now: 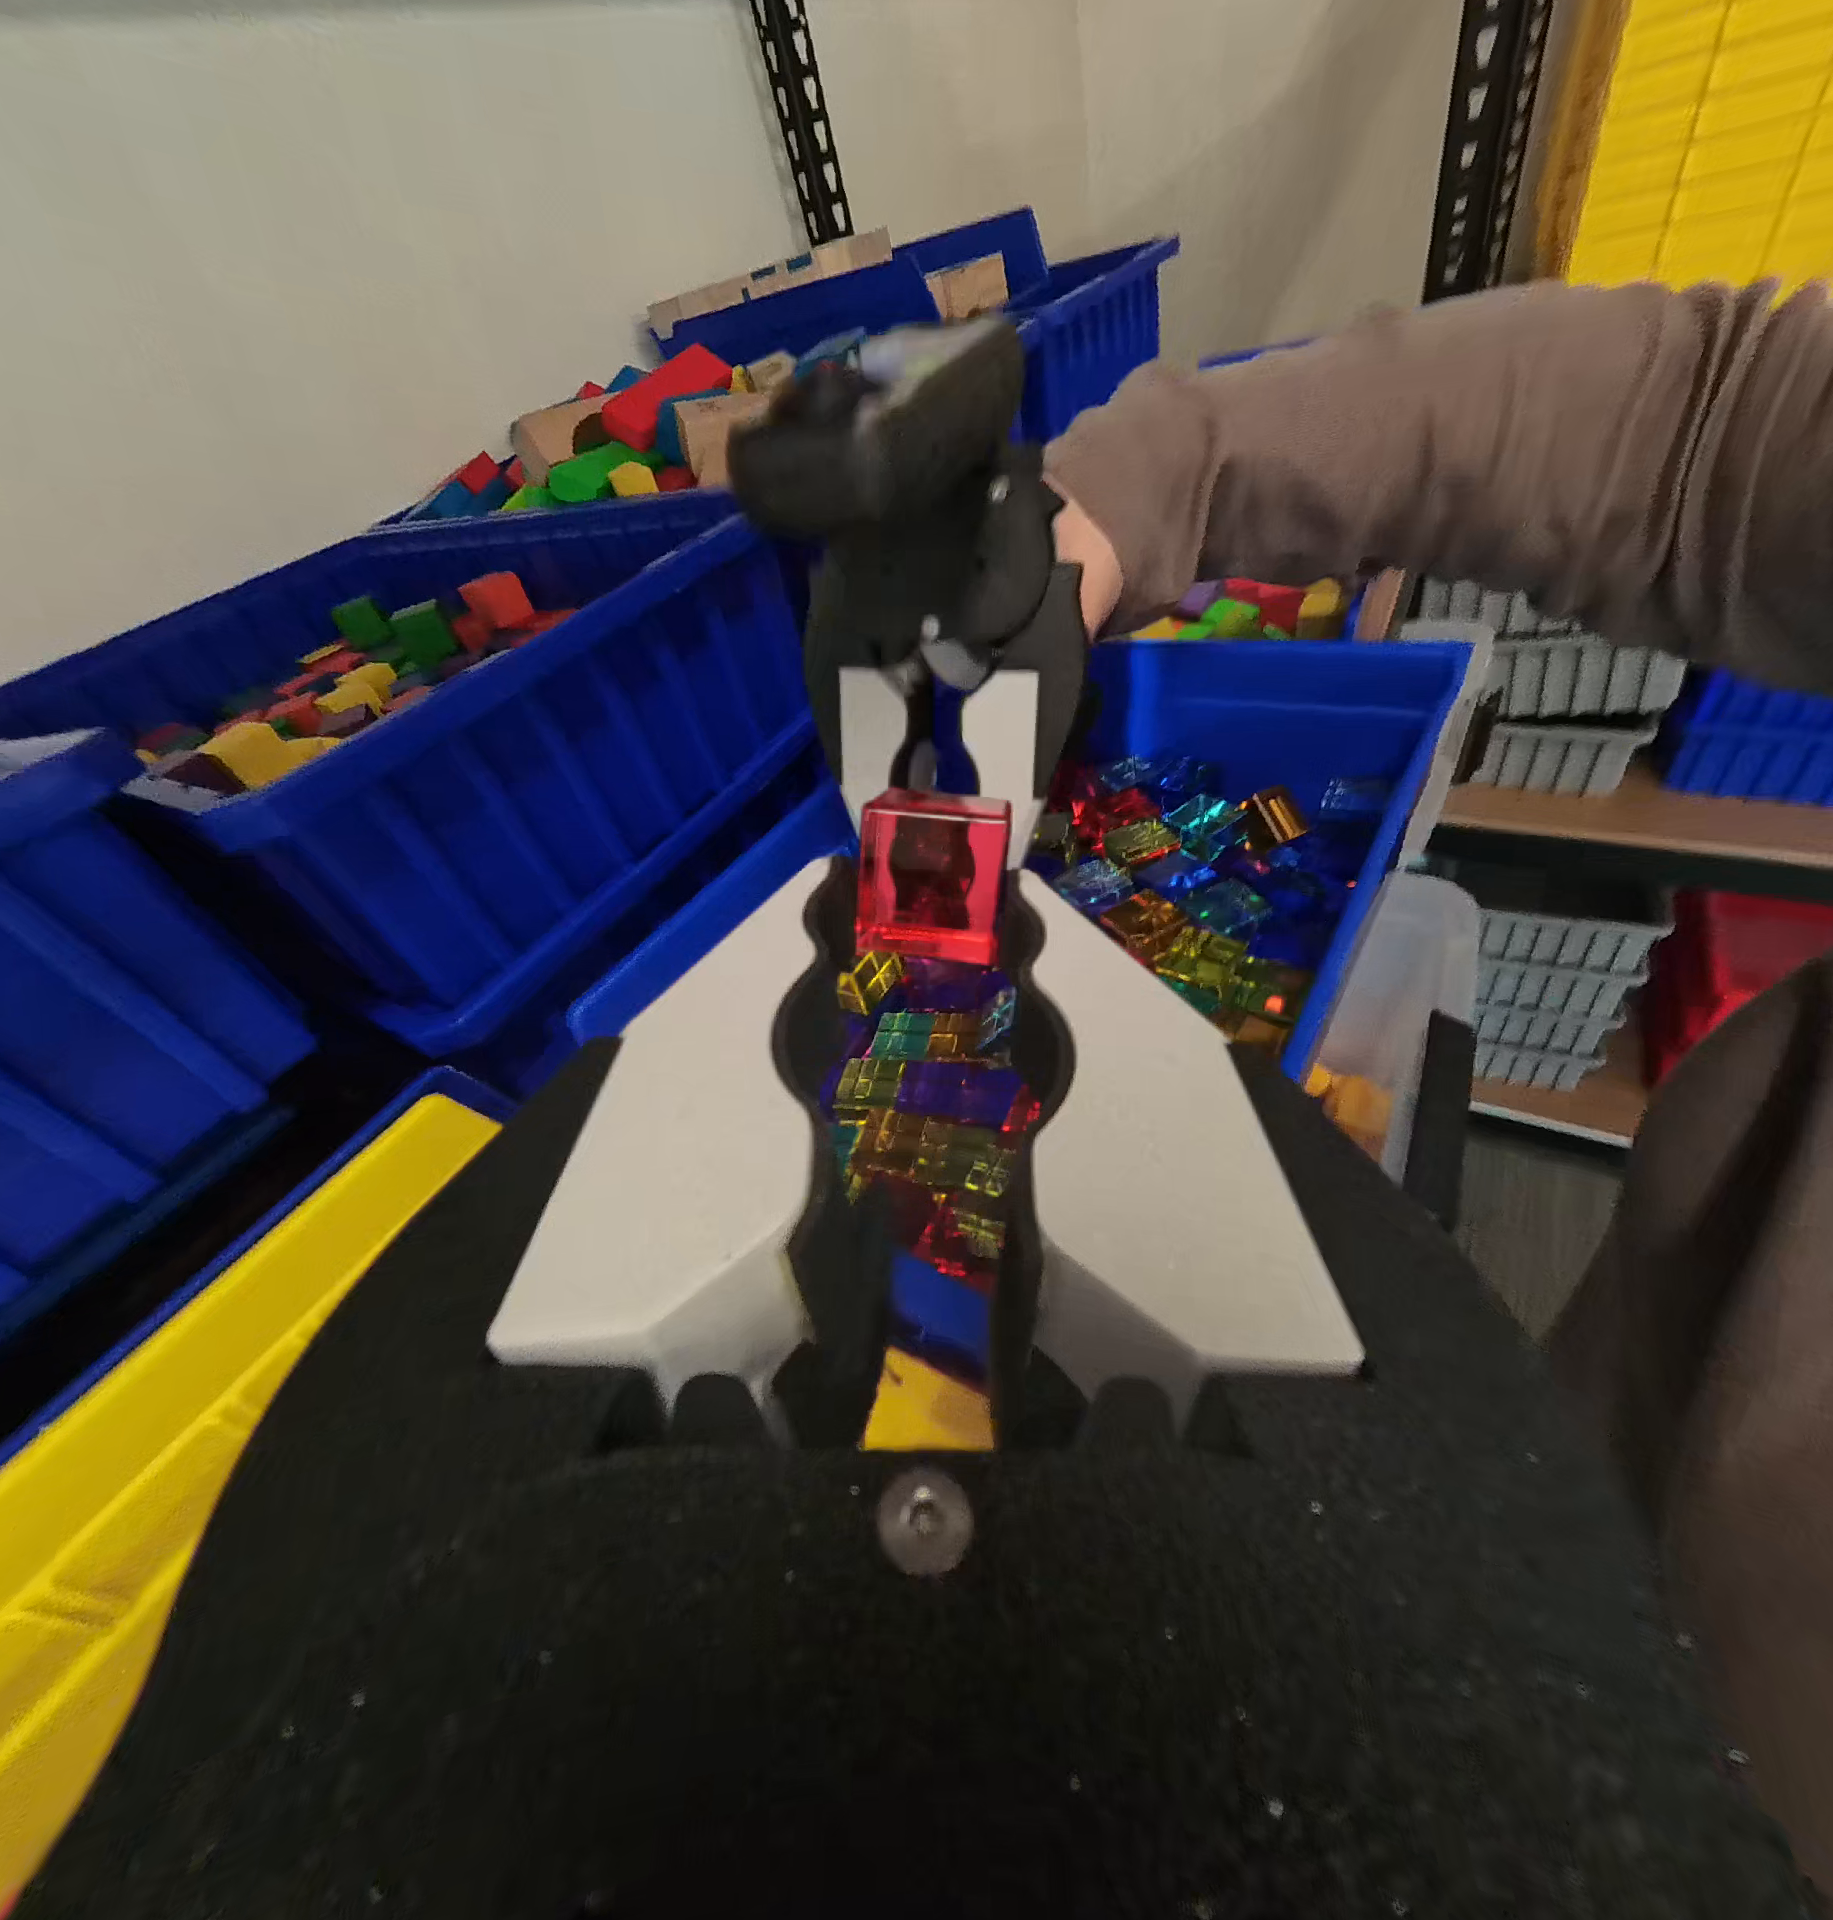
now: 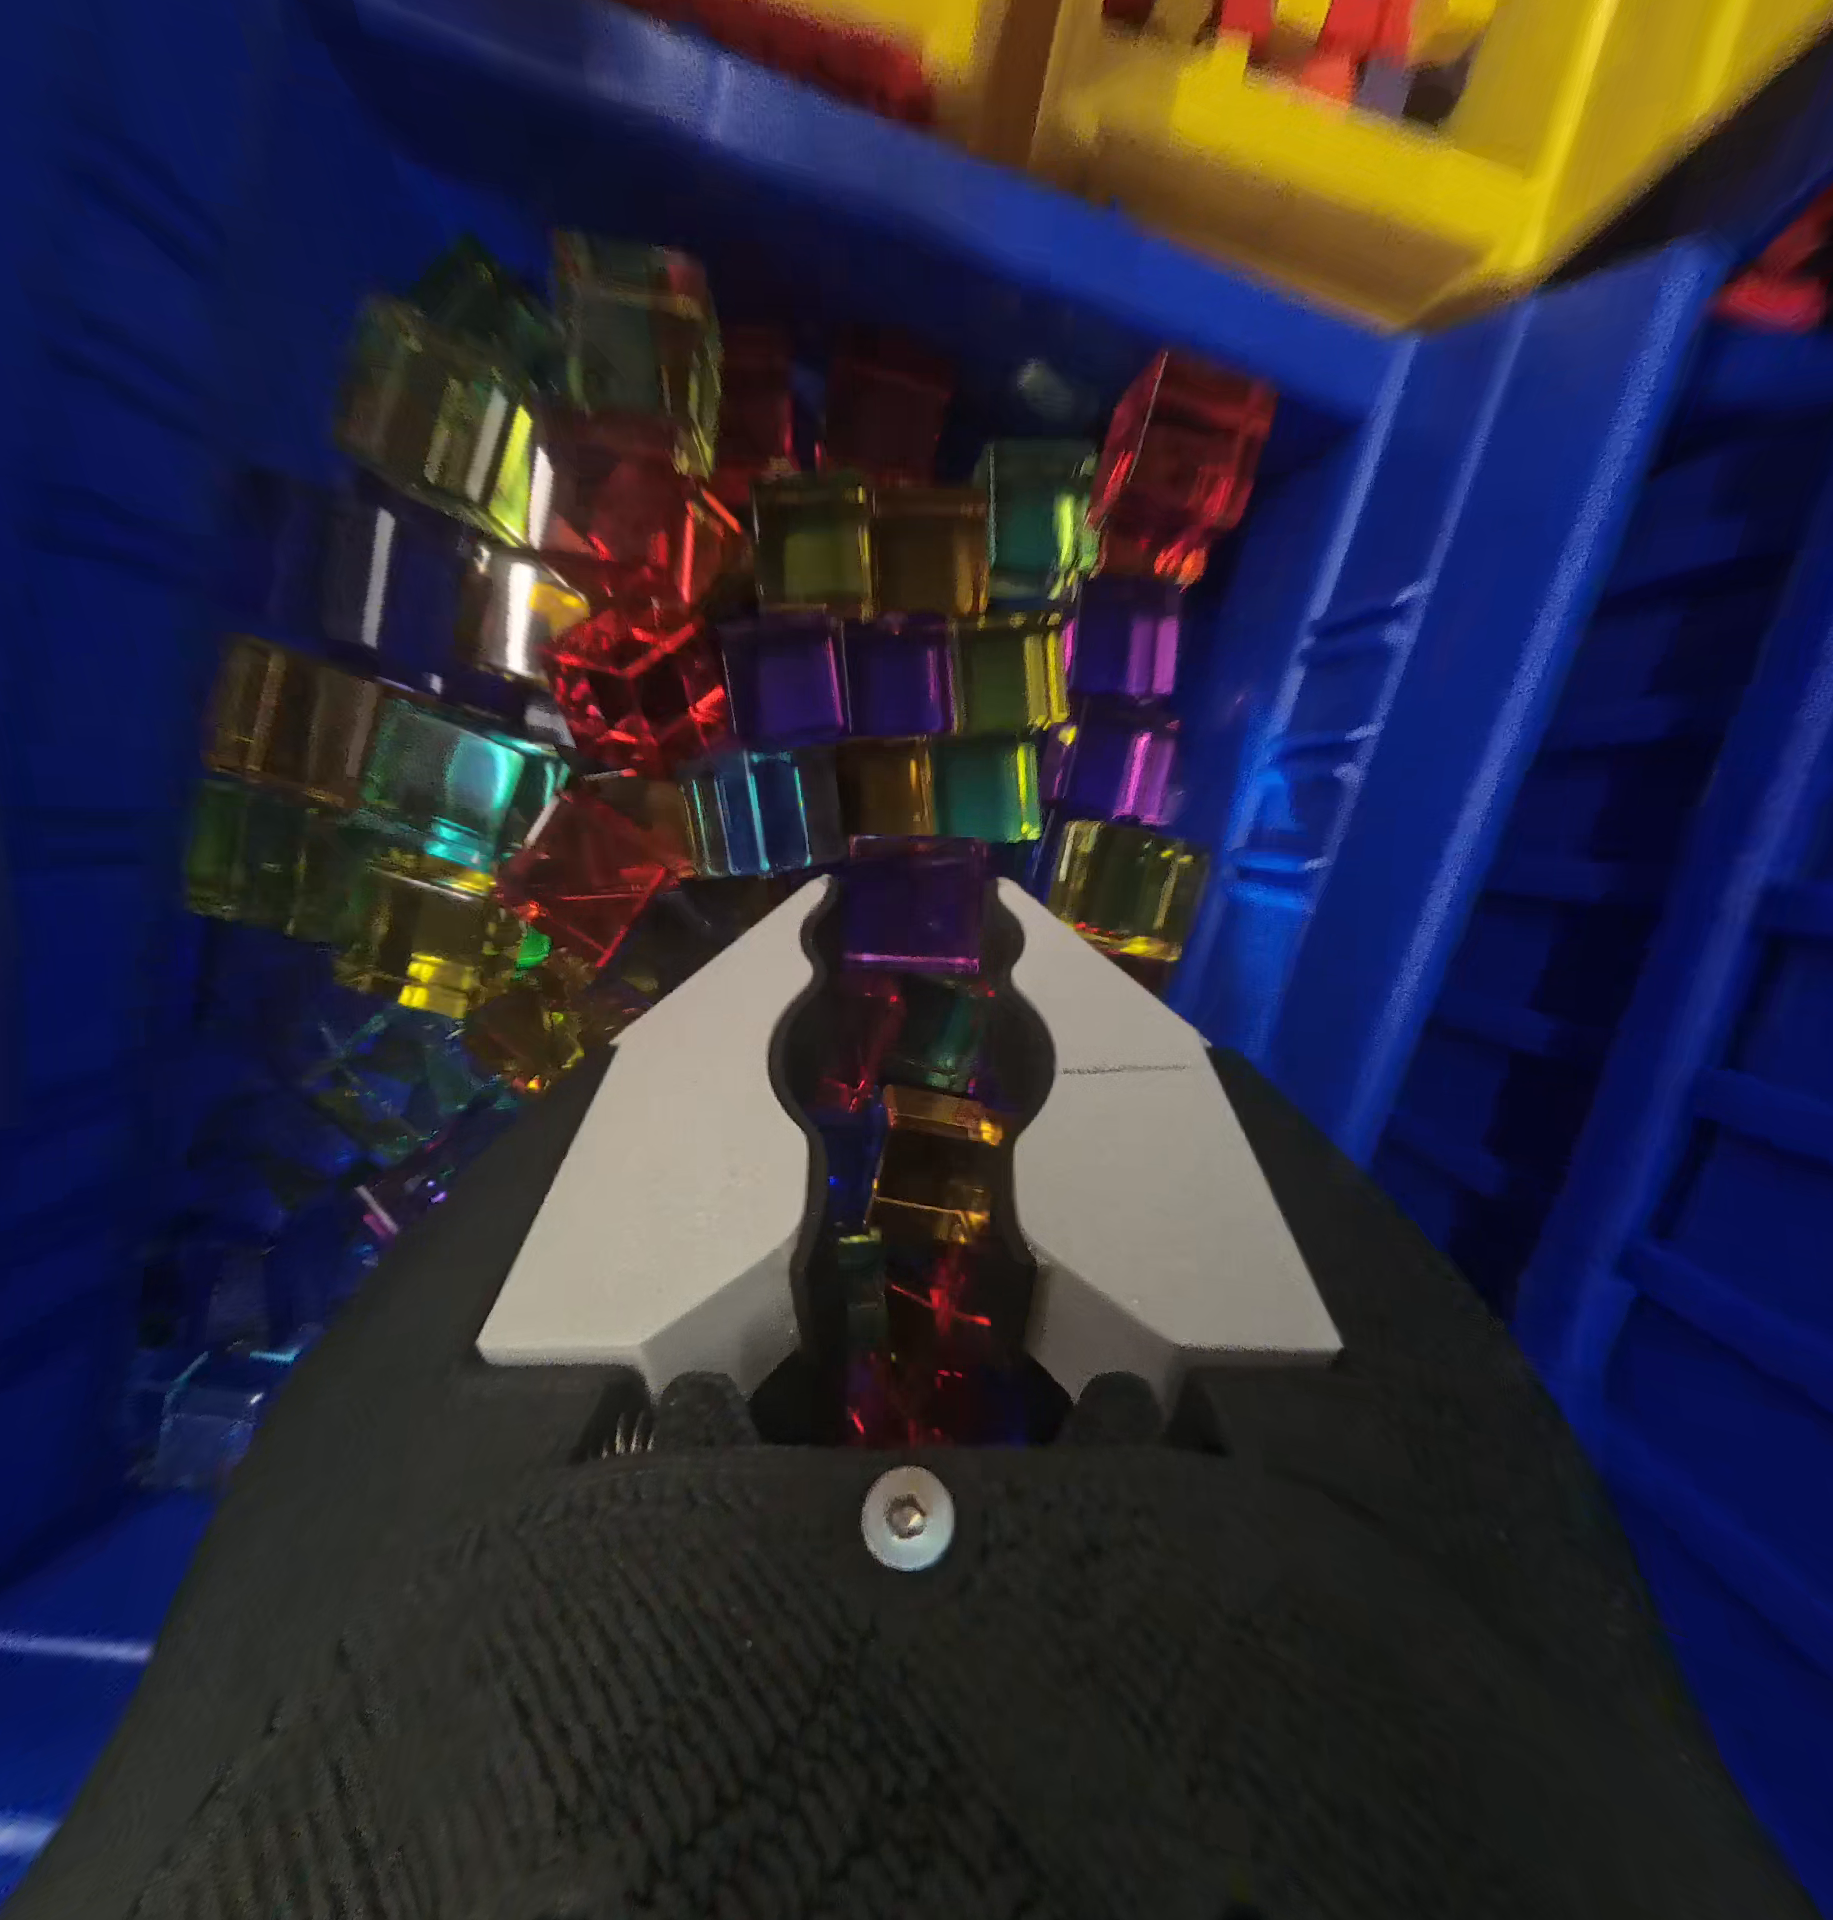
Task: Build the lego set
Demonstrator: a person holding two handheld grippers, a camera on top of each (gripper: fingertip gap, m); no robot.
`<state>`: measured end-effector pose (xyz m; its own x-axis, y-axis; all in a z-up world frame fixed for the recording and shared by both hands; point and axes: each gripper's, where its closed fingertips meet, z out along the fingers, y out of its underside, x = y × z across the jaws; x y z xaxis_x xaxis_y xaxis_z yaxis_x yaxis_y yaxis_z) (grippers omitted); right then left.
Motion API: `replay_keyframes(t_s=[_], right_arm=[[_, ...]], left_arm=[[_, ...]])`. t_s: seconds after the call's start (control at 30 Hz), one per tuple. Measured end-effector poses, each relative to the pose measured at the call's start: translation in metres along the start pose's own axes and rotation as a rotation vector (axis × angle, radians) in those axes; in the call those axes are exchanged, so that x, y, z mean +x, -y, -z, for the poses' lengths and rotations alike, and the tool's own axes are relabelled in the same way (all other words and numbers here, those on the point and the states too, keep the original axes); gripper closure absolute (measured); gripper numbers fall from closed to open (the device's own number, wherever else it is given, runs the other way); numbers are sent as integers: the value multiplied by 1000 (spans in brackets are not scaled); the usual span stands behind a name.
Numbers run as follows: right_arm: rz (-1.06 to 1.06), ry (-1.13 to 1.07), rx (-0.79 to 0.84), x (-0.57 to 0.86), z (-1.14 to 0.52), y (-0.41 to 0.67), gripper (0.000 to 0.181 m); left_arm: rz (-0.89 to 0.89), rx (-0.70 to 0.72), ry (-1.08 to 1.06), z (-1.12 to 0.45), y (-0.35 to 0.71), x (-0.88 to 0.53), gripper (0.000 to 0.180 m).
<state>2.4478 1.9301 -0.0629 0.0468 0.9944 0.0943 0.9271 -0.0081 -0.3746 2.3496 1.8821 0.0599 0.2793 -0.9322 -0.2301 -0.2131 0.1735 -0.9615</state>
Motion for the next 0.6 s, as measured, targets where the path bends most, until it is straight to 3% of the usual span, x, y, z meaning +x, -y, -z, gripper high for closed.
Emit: replay_keyframes(t_s=[0.3,0.47,0.6], right_arm=[[282,-129,388,-33,131,143,156],[443,-119,560,-76,144,185,156],[584,-82,689,-125,142,209,156]], left_arm=[[87,270,91,31,26,-3,155],[46,421,315,110,36,13,154],[-4,443,625,203,24,60,155]])
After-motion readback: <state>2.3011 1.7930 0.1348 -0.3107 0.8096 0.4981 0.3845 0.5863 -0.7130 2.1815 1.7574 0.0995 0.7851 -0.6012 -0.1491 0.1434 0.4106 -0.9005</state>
